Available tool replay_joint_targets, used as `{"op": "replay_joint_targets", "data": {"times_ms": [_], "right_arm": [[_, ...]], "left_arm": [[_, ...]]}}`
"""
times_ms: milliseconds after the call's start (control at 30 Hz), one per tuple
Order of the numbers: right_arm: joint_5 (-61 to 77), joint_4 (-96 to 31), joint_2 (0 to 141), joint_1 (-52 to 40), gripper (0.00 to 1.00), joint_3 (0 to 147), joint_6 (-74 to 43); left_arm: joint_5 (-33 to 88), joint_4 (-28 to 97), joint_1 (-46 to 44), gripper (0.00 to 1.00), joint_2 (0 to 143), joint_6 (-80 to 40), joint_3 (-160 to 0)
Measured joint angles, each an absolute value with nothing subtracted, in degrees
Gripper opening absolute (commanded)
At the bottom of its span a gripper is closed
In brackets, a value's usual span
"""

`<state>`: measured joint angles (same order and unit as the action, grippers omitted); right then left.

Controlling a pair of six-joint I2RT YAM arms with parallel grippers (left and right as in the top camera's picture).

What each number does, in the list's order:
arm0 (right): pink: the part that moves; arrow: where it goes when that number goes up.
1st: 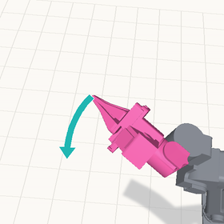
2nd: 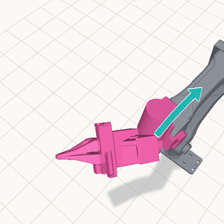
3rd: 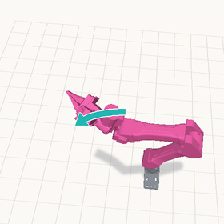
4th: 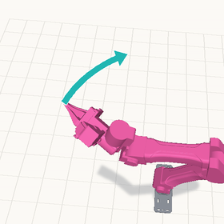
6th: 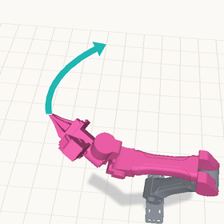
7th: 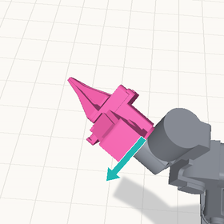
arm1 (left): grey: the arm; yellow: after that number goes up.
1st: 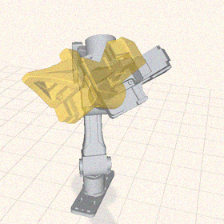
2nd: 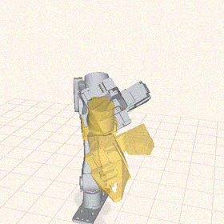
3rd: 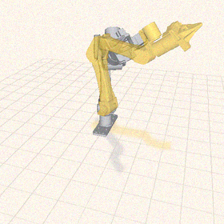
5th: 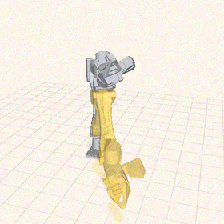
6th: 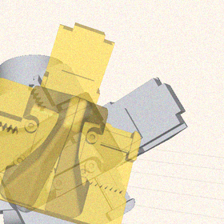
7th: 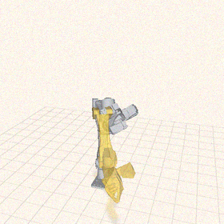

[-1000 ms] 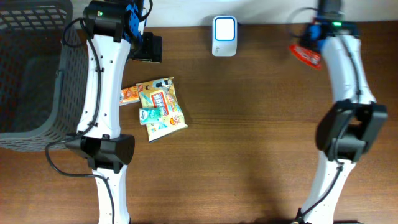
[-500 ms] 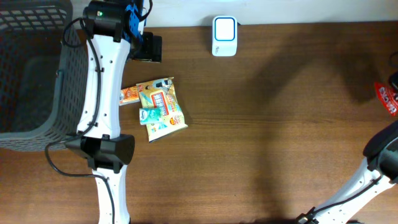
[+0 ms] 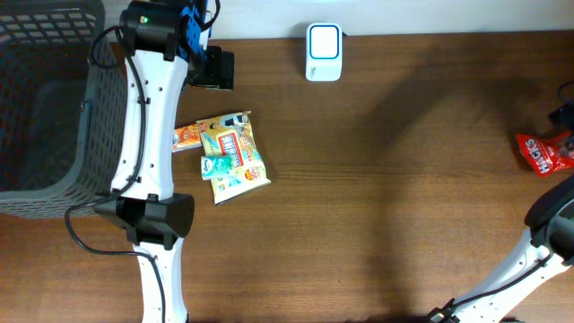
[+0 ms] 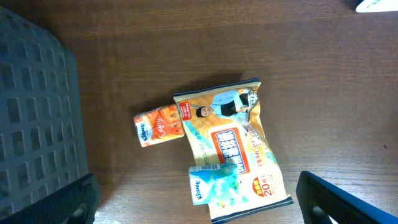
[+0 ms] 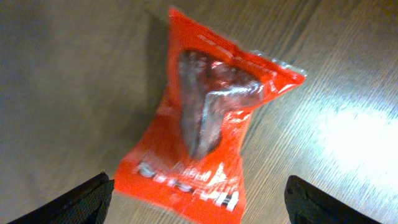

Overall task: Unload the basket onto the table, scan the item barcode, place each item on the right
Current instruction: 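Carry the red bag right and drop it at the table's right edge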

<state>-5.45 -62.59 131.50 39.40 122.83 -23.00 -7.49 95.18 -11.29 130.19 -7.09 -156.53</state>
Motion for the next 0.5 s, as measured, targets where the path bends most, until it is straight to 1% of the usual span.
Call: {"op": "replay_joint_targets", "data": {"times_ms": [100,300,400,433,500], "right_arm": [[-1.43,-64.73,130.3,39.4,0.91,126.28,-22.94],[5.54,-70.11,121.08,36.75,0.95,128.11,-23.38],[6.85,-75.0,116.44,30.76,0.98,128.92,-23.55],[7.42,-76.69,115.2,26.87,1.0,129.05,-23.59],[7.68,-78.67,114.89,22.02,0.99,129.16,-23.51]], "left_arm": [[-7.49,95.15,-11.29,0.99,130.19,-7.07,-156.53],[-7.35,95.15,-11.29,0.99,130.19,-7.07,-156.53],[-5.52,95.18,-11.29,0.99,130.19,-7.09,-156.53],[-3.68,95.15,-11.29,0.99,130.19,-7.09,-156.53],[-1.39,95.15,-11.29,0.99,130.19,-7.09,-156.53]]}}
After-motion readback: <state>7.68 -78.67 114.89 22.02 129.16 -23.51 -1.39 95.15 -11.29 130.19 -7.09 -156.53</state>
